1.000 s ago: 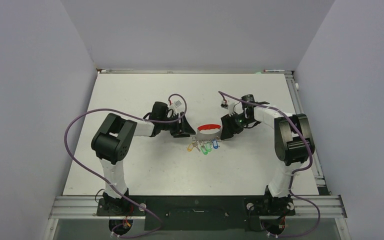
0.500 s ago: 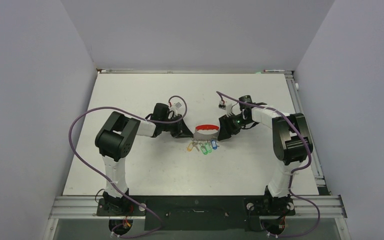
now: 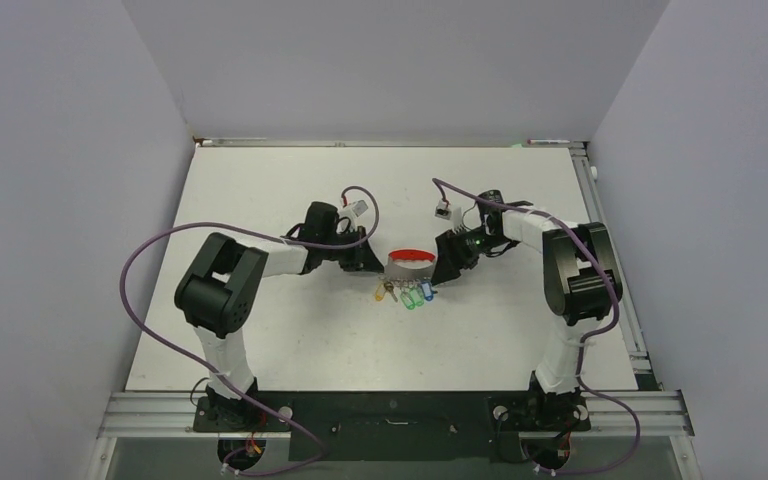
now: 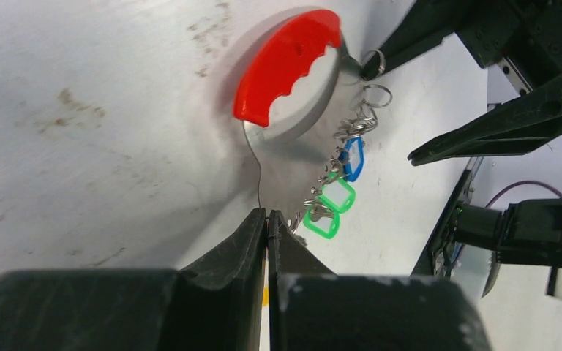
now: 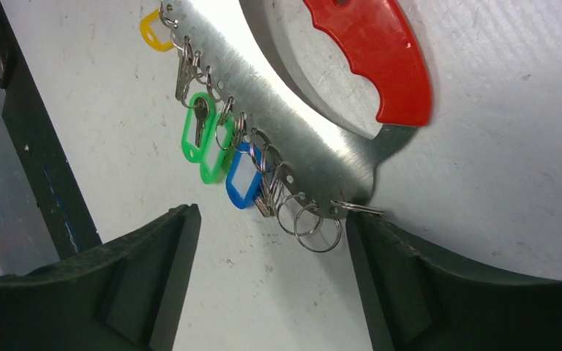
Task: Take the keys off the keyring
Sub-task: Pick up the keyring from the center of the board.
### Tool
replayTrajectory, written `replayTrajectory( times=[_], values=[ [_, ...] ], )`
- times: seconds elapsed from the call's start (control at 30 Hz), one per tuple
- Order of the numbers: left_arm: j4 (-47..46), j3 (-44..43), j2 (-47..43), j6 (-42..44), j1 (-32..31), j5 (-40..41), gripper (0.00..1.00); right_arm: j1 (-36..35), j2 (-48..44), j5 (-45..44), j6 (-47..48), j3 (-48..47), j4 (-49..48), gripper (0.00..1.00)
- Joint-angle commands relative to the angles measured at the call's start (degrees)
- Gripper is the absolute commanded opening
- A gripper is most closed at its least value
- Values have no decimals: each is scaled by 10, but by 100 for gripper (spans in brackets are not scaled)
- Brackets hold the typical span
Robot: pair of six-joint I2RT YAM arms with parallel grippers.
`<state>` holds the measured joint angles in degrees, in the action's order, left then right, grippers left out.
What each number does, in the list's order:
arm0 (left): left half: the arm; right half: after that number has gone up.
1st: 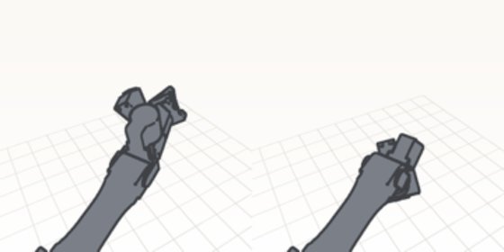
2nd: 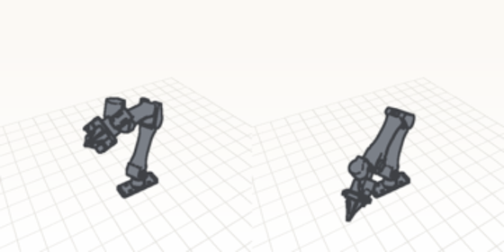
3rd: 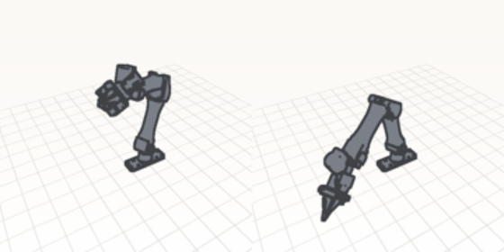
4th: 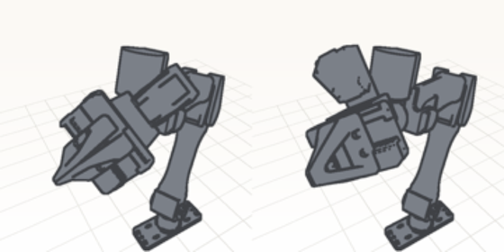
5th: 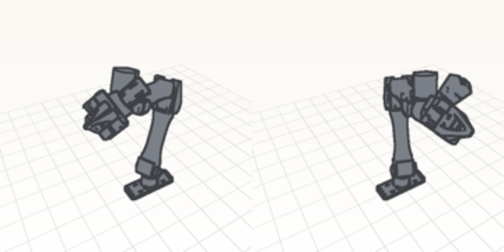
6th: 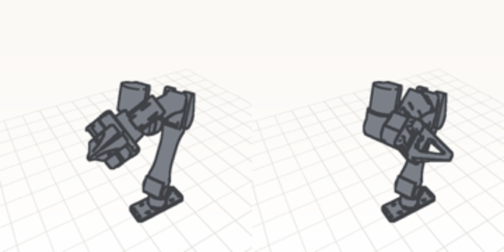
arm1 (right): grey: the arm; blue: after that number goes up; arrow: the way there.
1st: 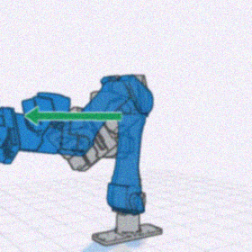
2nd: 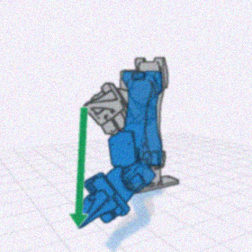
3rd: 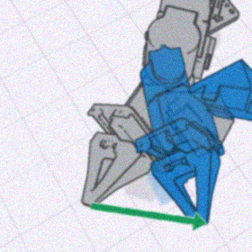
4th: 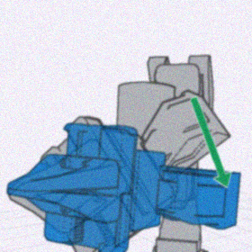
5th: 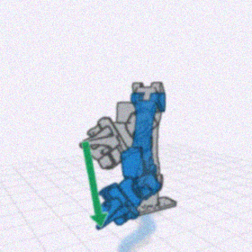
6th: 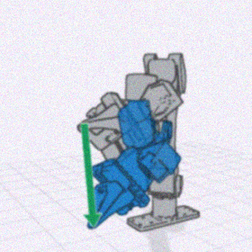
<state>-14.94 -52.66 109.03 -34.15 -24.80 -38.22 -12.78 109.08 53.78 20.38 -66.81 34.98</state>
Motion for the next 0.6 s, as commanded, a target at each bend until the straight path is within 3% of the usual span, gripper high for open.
replayTrajectory(
  times=[0.0,0.13,0.33,0.57],
  values=[
    [114,-67,-46,144,-19,6,0,7,23,29,102,-52,70,79],
    [176,-86,-59,218,-20,24,0,7,33,51,180,-105,106,89],
    [223,-109,-73,314,-22,42,0,10,68,64,254,-179,135,93],
    [173,-71,-117,395,-24,54,0,-3,88,76,212,-206,53,92]
  ],
)
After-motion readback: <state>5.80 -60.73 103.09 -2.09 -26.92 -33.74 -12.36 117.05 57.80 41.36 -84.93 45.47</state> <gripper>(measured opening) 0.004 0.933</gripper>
